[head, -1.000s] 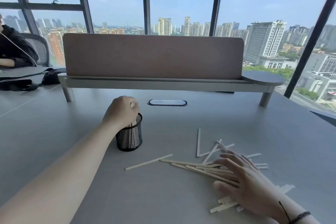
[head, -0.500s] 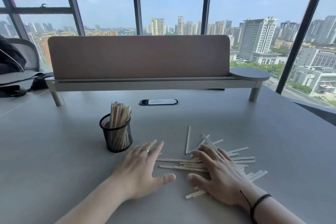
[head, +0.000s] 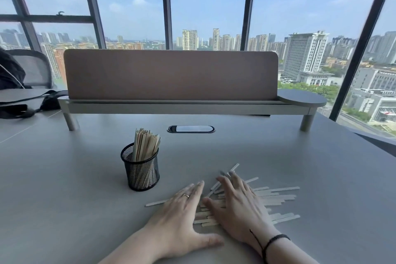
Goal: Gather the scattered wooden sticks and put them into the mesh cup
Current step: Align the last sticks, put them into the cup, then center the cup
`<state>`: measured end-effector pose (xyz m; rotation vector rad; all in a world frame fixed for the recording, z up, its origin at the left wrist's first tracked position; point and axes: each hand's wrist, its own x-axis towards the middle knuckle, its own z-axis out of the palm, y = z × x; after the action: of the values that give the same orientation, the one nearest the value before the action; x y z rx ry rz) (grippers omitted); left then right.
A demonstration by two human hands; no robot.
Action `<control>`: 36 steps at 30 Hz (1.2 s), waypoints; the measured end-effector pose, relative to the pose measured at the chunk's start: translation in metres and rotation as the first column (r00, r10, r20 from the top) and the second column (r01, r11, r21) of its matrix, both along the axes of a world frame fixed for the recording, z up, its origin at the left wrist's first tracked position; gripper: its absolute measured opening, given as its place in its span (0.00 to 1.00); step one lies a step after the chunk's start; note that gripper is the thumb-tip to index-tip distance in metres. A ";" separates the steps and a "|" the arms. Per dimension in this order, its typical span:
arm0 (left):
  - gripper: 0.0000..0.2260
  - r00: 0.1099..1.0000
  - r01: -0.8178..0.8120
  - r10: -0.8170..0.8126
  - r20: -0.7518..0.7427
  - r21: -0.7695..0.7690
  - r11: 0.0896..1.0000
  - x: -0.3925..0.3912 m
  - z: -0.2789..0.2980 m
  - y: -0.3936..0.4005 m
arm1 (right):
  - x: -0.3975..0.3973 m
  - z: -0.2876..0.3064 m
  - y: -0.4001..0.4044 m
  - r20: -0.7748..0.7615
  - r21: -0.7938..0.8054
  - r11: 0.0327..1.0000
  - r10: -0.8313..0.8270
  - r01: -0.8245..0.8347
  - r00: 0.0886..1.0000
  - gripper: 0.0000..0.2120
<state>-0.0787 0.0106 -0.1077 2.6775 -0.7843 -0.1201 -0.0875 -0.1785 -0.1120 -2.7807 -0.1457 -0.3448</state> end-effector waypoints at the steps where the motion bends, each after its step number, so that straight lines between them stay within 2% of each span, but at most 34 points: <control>1: 0.56 1.000 -0.002 0.002 0.000 -0.030 1.000 0.002 0.000 0.000 | 0.002 -0.001 0.007 0.018 0.002 1.000 0.011 -0.011 1.000 0.32; 5: 0.54 0.998 0.011 -0.003 0.057 -0.146 0.989 0.004 -0.003 0.000 | 0.007 -0.001 0.024 0.059 0.059 0.995 0.073 -0.077 0.996 0.19; 10: 0.52 0.997 -0.007 0.021 0.079 -0.175 0.984 0.003 -0.003 0.001 | 0.009 0.000 0.026 0.075 0.279 0.952 0.111 -0.128 0.991 0.19; 12: 0.48 0.993 -0.046 0.060 0.104 -0.129 0.991 0.003 -0.003 0.004 | 0.006 0.000 0.021 0.097 0.348 0.924 0.133 -0.159 0.986 0.19; 15: 0.45 0.974 -0.105 0.101 0.201 0.006 0.995 0.006 -0.004 0.012 | 0.005 0.006 0.005 0.163 0.291 0.941 0.131 -0.174 0.978 0.19; 18: 0.46 0.971 -0.172 0.150 0.188 0.107 0.979 0.011 -0.008 0.020 | 0.013 0.011 -0.021 0.193 0.135 0.991 0.002 -0.028 0.981 0.25; 22: 0.46 0.968 -0.215 0.199 0.150 0.102 0.971 0.011 -0.010 0.025 | 0.026 0.009 -0.053 -0.009 0.044 0.959 -0.281 0.282 0.960 0.36; 25: 0.47 0.973 -0.211 0.199 0.121 0.098 0.973 0.011 -0.009 0.024 | 0.029 0.005 -0.066 -0.163 0.055 0.931 -0.348 0.361 0.923 0.39; 30: 0.50 0.982 -0.181 0.174 0.077 0.087 0.980 0.010 -0.007 0.022 | 0.025 0.003 -0.049 -0.234 0.135 0.948 -0.253 0.289 0.939 0.40; 36: 0.55 0.994 -0.103 0.101 0.032 0.081 0.991 0.006 -0.003 0.020 | 0.008 0.009 -0.008 -0.170 0.259 0.958 -0.082 0.124 0.982 0.31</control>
<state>-0.0723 0.0308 -0.1103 2.7967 -0.6625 -0.0922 -0.0797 -0.1863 -0.1034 -2.5367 0.0801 -0.1542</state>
